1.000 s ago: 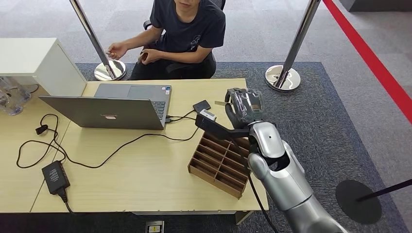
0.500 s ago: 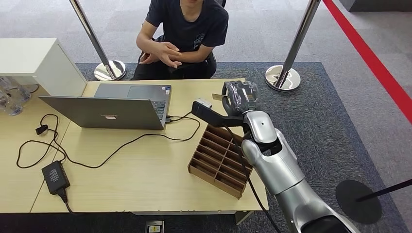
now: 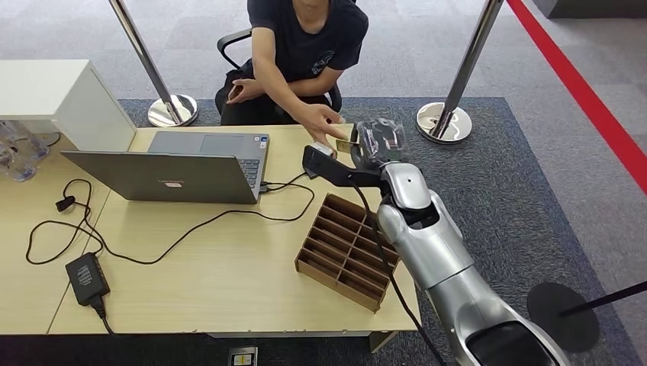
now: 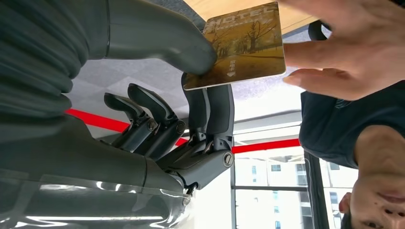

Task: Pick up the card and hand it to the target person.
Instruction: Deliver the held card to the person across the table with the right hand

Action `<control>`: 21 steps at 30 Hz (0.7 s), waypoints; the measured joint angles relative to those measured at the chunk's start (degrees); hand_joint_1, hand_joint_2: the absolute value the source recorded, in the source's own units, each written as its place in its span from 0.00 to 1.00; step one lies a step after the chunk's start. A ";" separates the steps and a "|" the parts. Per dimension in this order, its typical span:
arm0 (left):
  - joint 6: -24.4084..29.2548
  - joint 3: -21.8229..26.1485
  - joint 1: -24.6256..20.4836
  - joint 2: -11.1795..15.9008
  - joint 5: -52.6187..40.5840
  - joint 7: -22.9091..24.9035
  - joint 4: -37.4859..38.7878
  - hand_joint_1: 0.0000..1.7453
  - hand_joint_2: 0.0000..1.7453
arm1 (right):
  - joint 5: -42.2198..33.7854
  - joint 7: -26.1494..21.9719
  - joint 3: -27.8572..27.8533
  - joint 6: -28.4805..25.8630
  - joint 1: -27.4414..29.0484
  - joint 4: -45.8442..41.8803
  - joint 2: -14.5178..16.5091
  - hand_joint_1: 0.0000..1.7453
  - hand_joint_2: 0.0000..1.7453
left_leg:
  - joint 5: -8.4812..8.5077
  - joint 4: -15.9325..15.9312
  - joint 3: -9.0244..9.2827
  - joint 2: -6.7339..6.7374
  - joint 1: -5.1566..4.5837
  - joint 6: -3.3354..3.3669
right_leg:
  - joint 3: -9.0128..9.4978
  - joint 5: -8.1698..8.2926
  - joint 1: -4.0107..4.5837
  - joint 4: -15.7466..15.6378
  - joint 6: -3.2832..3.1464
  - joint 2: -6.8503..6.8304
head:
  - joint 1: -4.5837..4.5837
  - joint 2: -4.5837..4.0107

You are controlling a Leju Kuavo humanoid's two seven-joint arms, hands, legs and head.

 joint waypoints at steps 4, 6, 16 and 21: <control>-0.22 -0.01 -0.08 0.09 -0.19 -0.13 0.00 0.00 0.00 | 0.55 0.40 -0.25 0.09 -1.06 1.65 0.42 1.00 1.00 | 0.00 0.00 0.00 0.01 0.00 0.00 | -0.01 0.00 0.00 0.00 0.00 0.00 | 0.00 0.00; -0.27 -0.01 -0.10 0.10 -0.22 -0.17 0.00 0.00 0.00 | 0.71 0.69 -0.32 0.13 -1.40 2.30 0.63 1.00 1.00 | 0.00 0.00 0.00 0.00 0.00 0.00 | -0.01 0.00 0.00 0.00 0.00 0.00 | 0.00 0.00; -0.26 -0.06 -0.07 -0.01 -0.73 0.25 0.17 0.00 0.00 | 0.98 0.94 -0.74 -0.22 -3.39 6.48 1.45 1.00 1.00 | 0.00 0.00 0.00 0.00 0.00 0.00 | -0.01 0.00 0.00 0.01 0.00 0.00 | 0.01 0.00; -0.16 -0.12 -0.12 -0.03 -1.05 0.29 0.19 0.00 0.00 | 0.98 0.93 -0.81 -0.37 -3.85 7.77 1.63 1.00 1.00 | 0.00 0.01 0.01 0.00 0.00 0.00 | -0.01 0.00 0.00 0.01 0.00 0.00 | 0.01 0.00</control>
